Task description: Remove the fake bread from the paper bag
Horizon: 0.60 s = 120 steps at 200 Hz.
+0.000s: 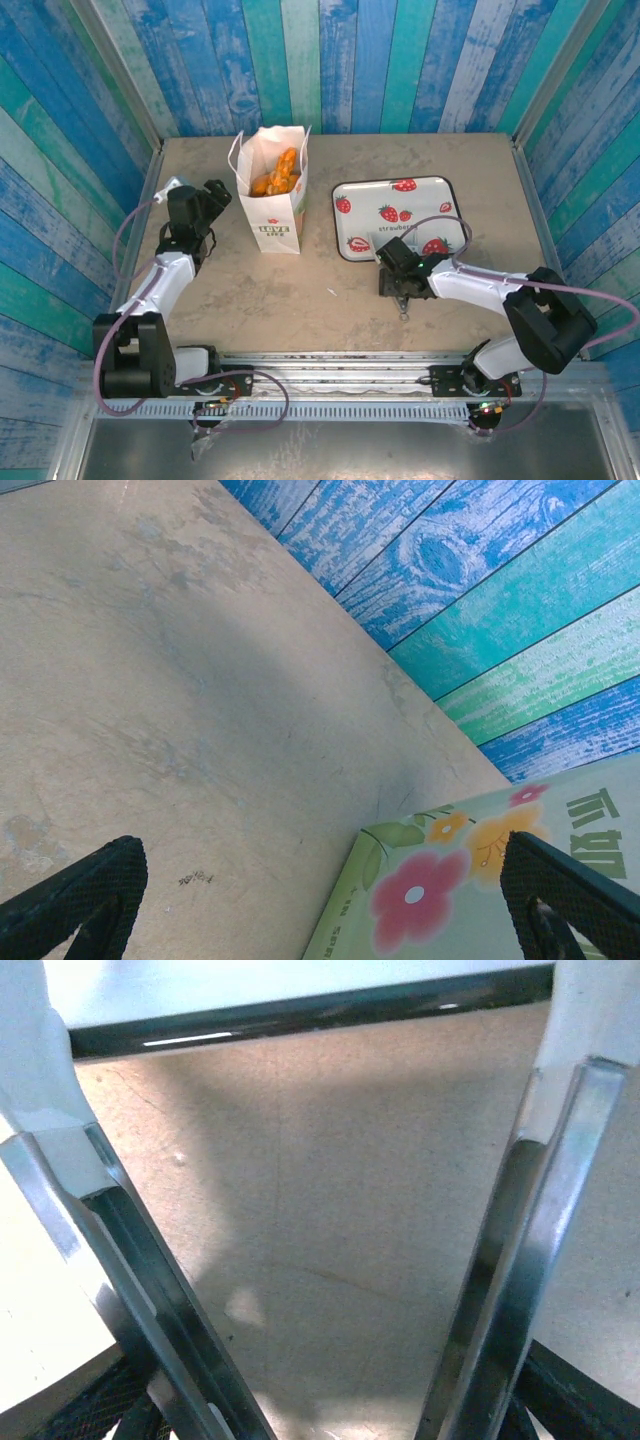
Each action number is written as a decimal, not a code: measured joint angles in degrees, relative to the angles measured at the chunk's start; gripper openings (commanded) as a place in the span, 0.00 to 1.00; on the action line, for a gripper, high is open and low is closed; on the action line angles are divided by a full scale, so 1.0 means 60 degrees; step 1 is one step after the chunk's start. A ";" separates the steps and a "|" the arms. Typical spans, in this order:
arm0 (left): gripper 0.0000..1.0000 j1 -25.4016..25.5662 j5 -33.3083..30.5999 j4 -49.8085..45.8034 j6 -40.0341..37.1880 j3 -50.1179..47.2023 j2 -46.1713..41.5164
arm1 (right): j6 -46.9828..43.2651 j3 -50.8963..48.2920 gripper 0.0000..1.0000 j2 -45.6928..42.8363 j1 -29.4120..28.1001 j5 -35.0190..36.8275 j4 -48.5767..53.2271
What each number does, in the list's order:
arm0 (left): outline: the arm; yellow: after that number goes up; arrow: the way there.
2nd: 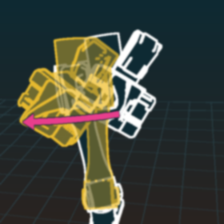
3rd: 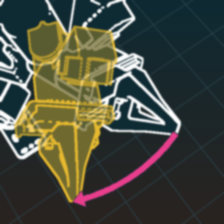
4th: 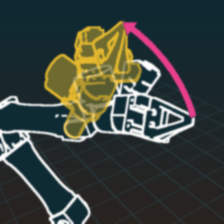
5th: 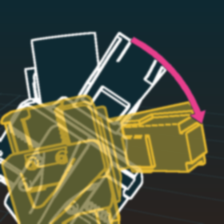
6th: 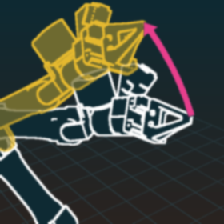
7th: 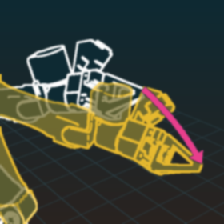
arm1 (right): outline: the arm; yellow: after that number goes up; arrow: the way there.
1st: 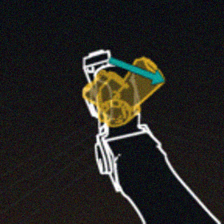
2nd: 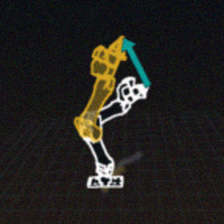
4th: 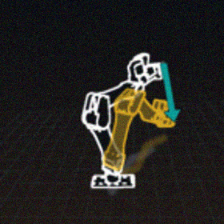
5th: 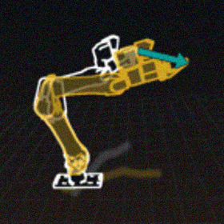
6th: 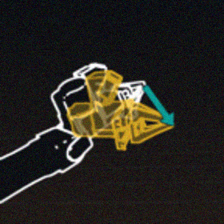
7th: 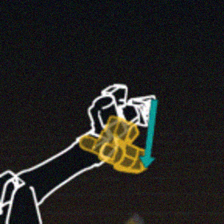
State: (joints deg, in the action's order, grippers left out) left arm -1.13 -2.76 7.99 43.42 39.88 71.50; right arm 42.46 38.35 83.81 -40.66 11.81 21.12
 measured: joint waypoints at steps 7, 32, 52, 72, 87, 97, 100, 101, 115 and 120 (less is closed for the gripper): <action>0.95 0.0000 -0.0011 -0.0004 0.0000 0.0000 -0.0011 | 0.0004 0.0000 0.78 0.0029 -0.0022 0.0036 -0.0080; 0.95 0.0000 -0.0029 -0.0011 0.0000 0.0000 -0.0076 | 0.0117 -0.0033 0.85 0.0106 -0.0084 0.0226 -0.0382; 0.96 0.0000 -0.0055 -0.0025 0.0000 0.0000 -0.0168 | 0.0219 -0.0080 0.87 0.0124 -0.0113 0.0364 -0.0586; 0.96 0.0000 -0.0095 -0.0033 -0.0004 0.0000 -0.0259 | 0.0277 -0.0091 0.84 0.0189 -0.0124 0.0503 -0.0729; 0.96 0.0000 -0.0138 -0.0040 -0.0004 0.0000 -0.0310 | 0.0277 -0.0091 0.76 0.0229 -0.0124 0.0590 -0.0780; 0.96 0.0000 -0.0182 -0.0047 -0.0004 0.0000 -0.0335 | 0.0251 -0.0102 0.72 0.0255 -0.0124 0.0637 -0.0823; 0.96 0.0000 -0.0197 -0.0051 -0.0004 0.0000 -0.0342 | 0.0251 -0.0102 0.72 0.0266 -0.0120 0.0656 -0.0838; 0.96 0.0000 -0.0204 -0.0055 -0.0004 0.0000 -0.0342 | 0.0251 -0.0102 0.72 0.0266 -0.0120 0.0663 -0.0841; 0.96 0.0000 -0.0244 -0.0062 -0.0004 -0.0004 -0.0375 | 0.0219 -0.0102 0.73 0.0310 -0.0124 0.0718 -0.0867; 0.96 0.0000 -0.0259 -0.0066 0.0000 -0.0007 -0.0390 | 0.0208 -0.0095 0.74 0.0331 -0.0124 0.0747 -0.0867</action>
State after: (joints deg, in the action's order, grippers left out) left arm -1.13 -4.32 7.60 43.42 39.83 69.17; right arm 43.70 37.78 85.80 -41.41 16.29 15.92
